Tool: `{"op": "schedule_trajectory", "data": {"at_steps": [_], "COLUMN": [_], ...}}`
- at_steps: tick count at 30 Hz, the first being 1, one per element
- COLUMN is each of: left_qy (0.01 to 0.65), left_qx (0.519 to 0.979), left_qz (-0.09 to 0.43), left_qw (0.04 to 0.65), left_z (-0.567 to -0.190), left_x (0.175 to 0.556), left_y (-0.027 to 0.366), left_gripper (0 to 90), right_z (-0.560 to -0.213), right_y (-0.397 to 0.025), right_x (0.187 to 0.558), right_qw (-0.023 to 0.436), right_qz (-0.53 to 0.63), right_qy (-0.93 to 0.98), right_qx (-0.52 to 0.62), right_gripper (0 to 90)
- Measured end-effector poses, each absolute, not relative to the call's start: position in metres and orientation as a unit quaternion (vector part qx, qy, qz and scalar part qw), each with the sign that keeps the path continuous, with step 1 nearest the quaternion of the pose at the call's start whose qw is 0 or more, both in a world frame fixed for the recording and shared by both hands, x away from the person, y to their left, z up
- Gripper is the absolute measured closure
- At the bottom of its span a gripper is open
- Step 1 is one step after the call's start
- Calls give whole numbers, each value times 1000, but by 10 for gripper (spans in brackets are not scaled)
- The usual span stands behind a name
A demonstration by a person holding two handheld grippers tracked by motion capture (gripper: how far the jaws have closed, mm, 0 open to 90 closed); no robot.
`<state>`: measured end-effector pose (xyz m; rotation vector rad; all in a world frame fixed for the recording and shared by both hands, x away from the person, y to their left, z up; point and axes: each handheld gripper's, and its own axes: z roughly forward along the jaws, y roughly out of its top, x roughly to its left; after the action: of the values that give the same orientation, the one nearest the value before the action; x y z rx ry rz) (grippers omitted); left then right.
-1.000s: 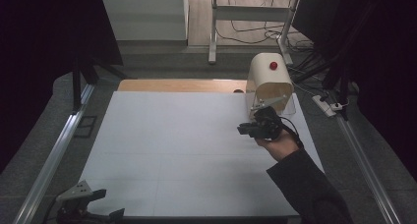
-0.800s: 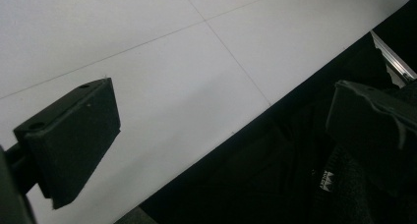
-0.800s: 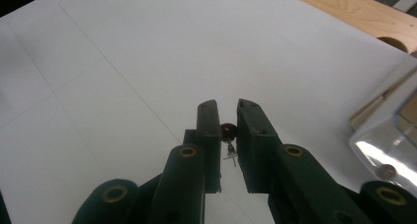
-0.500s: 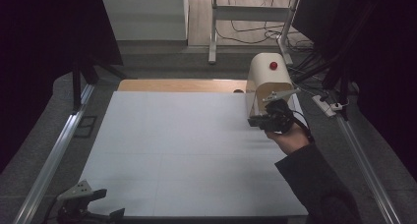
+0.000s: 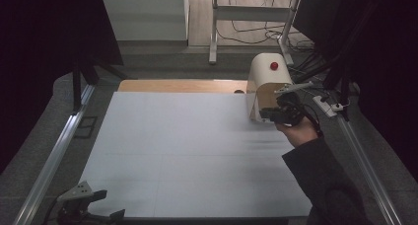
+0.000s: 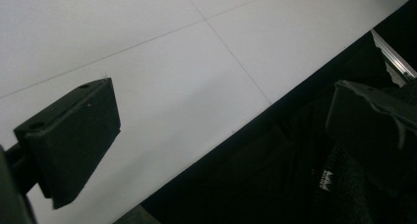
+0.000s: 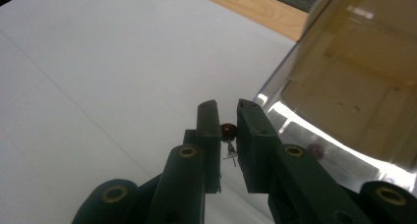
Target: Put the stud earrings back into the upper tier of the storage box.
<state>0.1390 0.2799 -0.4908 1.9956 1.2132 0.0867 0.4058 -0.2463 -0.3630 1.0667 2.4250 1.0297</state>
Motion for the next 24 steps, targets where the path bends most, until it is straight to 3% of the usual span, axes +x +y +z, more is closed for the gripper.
{"op": "schedule_trajectory", "data": {"at_steps": [24], "left_qy": [477], "left_qx": [786], "left_qz": [35], "left_qw": [392], "left_z": [-491], "left_x": [139], "left_y": [280], "left_gripper": [1], "right_z": [-371], "right_y": [-258], "right_x": [439], "right_qw": [182], "right_qz": [341], "right_qy": [827], "right_qx": [408], "right_gripper": [792]}}
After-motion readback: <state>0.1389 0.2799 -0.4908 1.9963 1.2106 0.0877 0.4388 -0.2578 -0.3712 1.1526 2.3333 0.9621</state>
